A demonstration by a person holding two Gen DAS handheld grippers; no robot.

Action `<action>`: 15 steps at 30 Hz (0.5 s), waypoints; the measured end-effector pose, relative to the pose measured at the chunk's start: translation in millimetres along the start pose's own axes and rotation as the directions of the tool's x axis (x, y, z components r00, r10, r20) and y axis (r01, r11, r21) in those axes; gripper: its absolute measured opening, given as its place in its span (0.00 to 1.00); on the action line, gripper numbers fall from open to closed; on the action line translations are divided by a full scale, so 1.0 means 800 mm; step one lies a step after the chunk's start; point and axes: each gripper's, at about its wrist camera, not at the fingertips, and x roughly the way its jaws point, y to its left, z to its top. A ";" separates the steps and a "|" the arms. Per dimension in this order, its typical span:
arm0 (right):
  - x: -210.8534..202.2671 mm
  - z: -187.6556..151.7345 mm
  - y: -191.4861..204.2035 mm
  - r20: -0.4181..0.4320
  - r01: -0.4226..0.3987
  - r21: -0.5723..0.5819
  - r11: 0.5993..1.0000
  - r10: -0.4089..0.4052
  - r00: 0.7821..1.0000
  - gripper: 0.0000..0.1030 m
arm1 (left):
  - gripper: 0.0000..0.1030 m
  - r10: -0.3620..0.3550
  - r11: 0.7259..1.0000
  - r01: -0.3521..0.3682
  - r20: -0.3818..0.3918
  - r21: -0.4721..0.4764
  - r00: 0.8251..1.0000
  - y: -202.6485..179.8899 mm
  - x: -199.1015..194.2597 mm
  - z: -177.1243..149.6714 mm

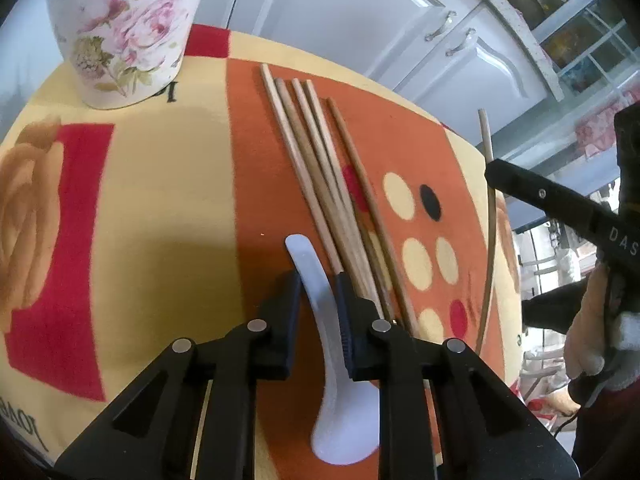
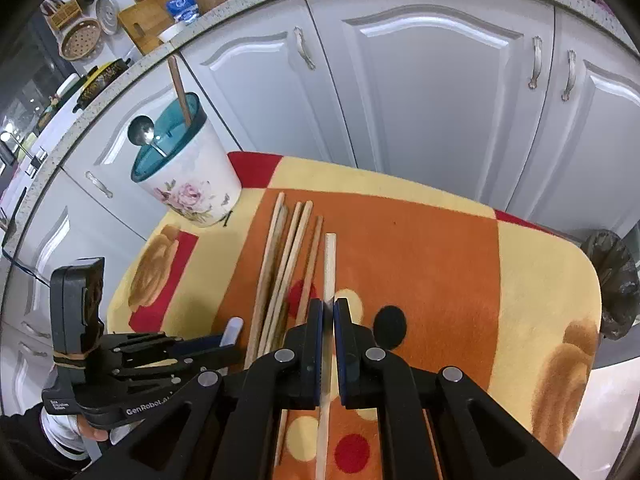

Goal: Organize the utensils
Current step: 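Grasp the white plastic spoon with the left tool while the right grasps a chopstick, then carry the white spoon and chopstick up toward the floral holder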

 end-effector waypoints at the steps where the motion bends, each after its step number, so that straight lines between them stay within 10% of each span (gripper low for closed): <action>1: -0.003 0.001 0.002 0.007 -0.003 -0.003 1.000 0.003 1.000 0.05 | 0.15 0.001 1.000 -0.001 0.010 0.003 1.000 0.000 -0.005 0.000; 15: -0.070 0.018 0.054 0.118 -0.055 -0.116 0.992 0.069 0.991 0.05 | 0.11 0.013 0.999 -0.024 0.226 0.049 0.974 0.015 -0.130 -0.008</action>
